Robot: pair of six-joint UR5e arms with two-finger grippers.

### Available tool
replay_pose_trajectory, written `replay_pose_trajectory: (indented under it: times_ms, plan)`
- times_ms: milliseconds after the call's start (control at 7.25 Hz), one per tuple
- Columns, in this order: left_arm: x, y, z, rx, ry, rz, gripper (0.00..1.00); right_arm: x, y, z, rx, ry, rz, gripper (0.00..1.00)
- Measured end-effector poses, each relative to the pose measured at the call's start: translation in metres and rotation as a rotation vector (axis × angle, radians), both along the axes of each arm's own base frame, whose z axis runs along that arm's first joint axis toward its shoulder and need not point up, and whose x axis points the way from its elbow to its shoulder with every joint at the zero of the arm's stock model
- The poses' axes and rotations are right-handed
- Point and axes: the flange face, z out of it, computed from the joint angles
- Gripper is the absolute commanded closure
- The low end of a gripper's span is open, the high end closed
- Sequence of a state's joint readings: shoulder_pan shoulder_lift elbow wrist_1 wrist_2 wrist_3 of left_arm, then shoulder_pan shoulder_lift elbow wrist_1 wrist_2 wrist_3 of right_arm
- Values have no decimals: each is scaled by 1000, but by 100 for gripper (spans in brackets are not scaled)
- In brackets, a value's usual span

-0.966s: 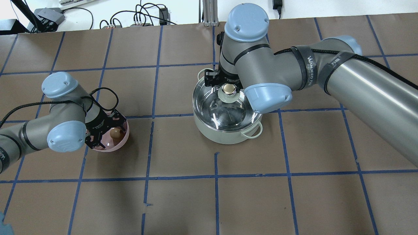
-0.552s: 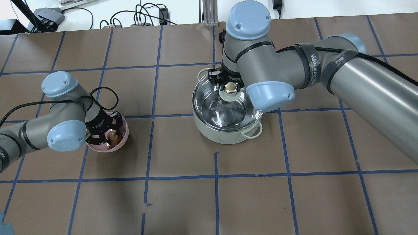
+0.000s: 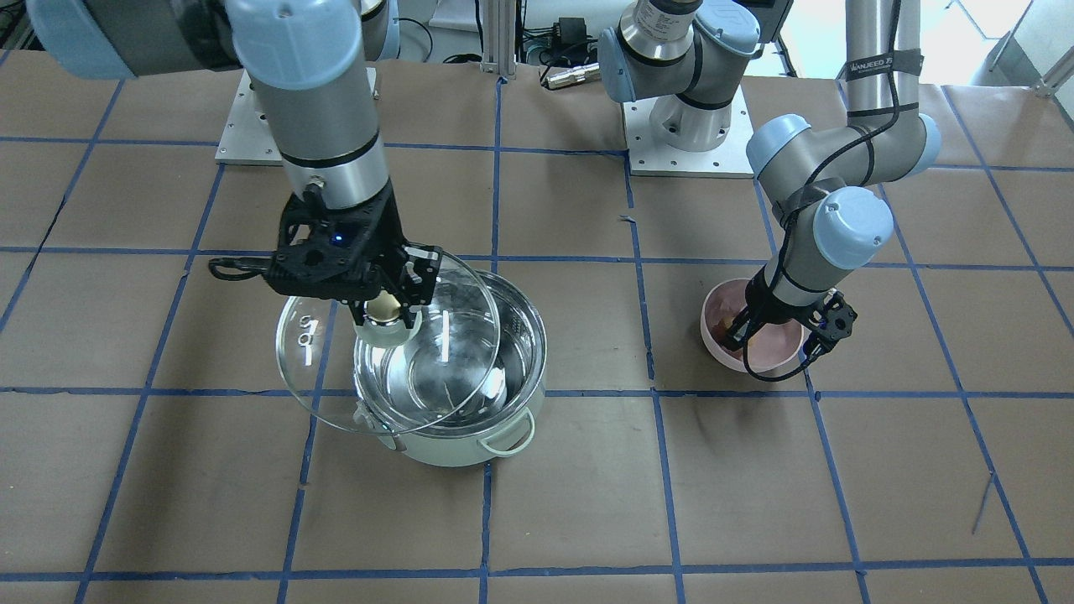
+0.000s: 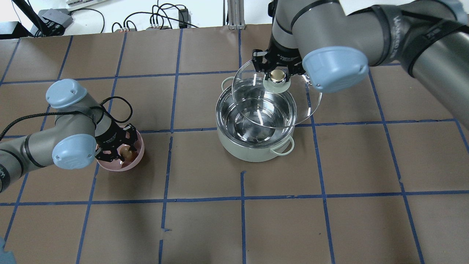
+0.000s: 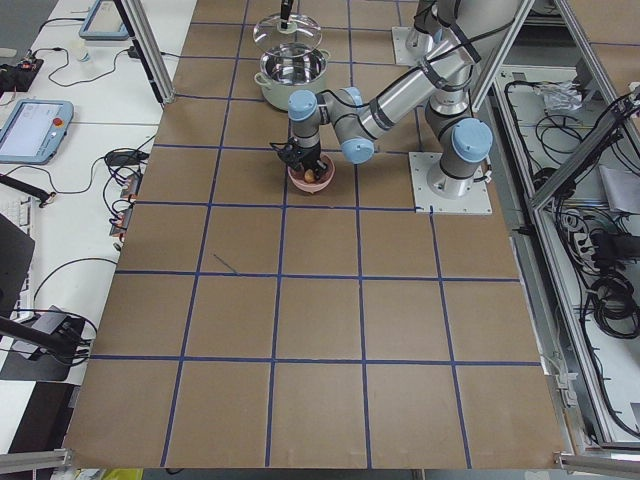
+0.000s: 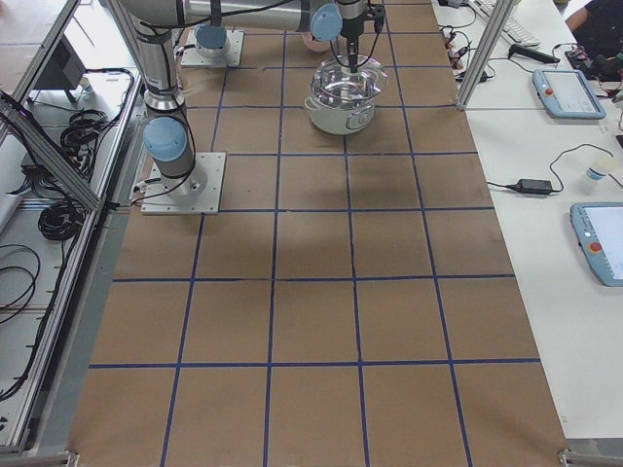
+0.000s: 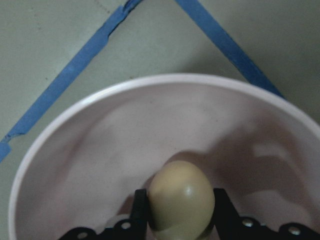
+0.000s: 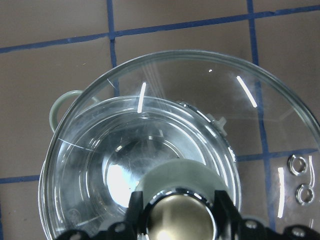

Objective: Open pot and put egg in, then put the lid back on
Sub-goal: 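Lift the lid off the pot and move it aside with the right gripper, then lift the egg from the bowl and carry it over the pot with the left gripper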

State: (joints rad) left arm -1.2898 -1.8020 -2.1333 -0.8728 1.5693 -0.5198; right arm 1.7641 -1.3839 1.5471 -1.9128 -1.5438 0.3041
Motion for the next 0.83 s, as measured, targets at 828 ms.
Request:
replay_pose_trajectory:
  times_ms: [828]
  plan:
    - [-25, -26, 91, -81, -29, -75, 79, -127, 4, 32, 106, -48, -28, 80]
